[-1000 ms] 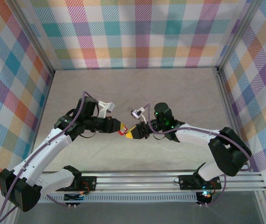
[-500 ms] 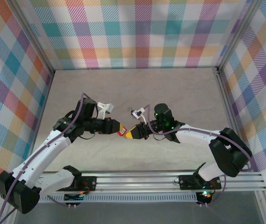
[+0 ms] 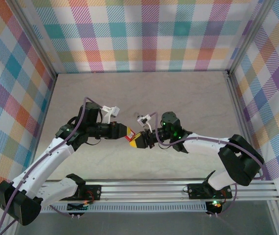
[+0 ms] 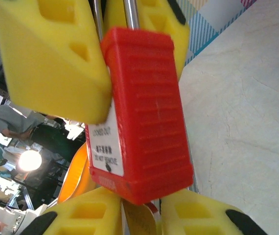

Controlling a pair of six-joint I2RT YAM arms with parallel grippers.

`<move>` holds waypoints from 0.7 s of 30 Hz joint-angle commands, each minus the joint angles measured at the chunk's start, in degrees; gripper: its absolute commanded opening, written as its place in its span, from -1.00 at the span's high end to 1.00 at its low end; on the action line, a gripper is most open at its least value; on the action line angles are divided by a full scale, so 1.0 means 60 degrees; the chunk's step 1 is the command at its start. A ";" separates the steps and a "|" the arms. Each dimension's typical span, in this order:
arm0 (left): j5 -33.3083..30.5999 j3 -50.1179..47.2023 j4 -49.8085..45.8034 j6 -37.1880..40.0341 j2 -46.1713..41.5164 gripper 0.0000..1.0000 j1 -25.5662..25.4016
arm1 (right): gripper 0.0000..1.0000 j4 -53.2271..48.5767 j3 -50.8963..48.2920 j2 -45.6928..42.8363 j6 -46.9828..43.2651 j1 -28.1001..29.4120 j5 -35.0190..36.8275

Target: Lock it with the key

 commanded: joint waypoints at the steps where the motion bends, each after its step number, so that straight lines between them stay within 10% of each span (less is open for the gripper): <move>1: 0.0112 -0.0220 0.0731 -0.0412 -0.0455 1.00 -0.0119 | 0.57 0.0476 -0.0347 -0.0465 -0.0102 0.0053 0.0574; 21: -0.2137 -0.3037 0.5249 -0.4343 -0.2287 1.00 -0.0097 | -0.08 0.1352 -0.1678 -0.1898 0.0493 -0.0237 0.2857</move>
